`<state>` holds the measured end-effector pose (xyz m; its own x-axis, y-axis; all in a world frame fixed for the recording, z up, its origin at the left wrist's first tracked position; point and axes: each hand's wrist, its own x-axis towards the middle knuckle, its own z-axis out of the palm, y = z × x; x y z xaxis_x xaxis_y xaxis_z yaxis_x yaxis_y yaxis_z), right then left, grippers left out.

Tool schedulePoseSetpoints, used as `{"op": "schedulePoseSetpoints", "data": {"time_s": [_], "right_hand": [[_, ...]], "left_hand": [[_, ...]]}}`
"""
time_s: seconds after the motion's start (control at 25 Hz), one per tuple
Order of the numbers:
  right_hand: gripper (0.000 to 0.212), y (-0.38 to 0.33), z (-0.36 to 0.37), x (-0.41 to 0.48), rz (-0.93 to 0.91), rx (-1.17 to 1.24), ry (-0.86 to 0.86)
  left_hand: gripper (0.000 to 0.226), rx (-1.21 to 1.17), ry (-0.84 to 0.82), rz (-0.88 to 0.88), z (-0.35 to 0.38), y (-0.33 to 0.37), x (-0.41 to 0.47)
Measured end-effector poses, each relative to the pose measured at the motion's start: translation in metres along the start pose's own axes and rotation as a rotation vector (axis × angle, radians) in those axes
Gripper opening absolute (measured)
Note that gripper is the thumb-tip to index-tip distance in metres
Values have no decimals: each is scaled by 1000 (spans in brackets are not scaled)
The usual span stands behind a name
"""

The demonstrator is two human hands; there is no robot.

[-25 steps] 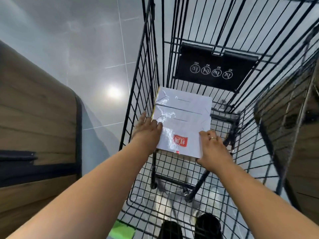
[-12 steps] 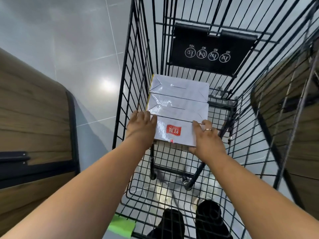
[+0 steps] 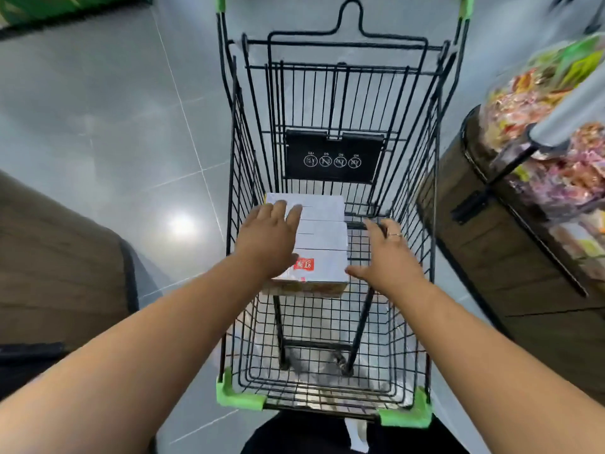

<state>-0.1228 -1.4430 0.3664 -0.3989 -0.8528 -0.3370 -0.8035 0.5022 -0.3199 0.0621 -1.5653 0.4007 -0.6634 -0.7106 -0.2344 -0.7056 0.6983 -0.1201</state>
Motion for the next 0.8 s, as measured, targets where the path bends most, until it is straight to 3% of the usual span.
{"op": "schedulePoseSetpoints", "data": {"time_s": [0.24,0.44,0.72,0.8], "right_hand": [[97,23,-65,-82,38,62,127],[95,90,-99,-178,162,107,225],[100,195,-99,-344,431,266,344],[100,235,-90,-425,575,321,402]], "left_hand": [[97,-90,116,99,-76,52,-31],[98,-258,139,291,-123,153,-71],[98,-132,108,608,-152,298,-143],[98,-74,100,779,-161,368,-183]]}}
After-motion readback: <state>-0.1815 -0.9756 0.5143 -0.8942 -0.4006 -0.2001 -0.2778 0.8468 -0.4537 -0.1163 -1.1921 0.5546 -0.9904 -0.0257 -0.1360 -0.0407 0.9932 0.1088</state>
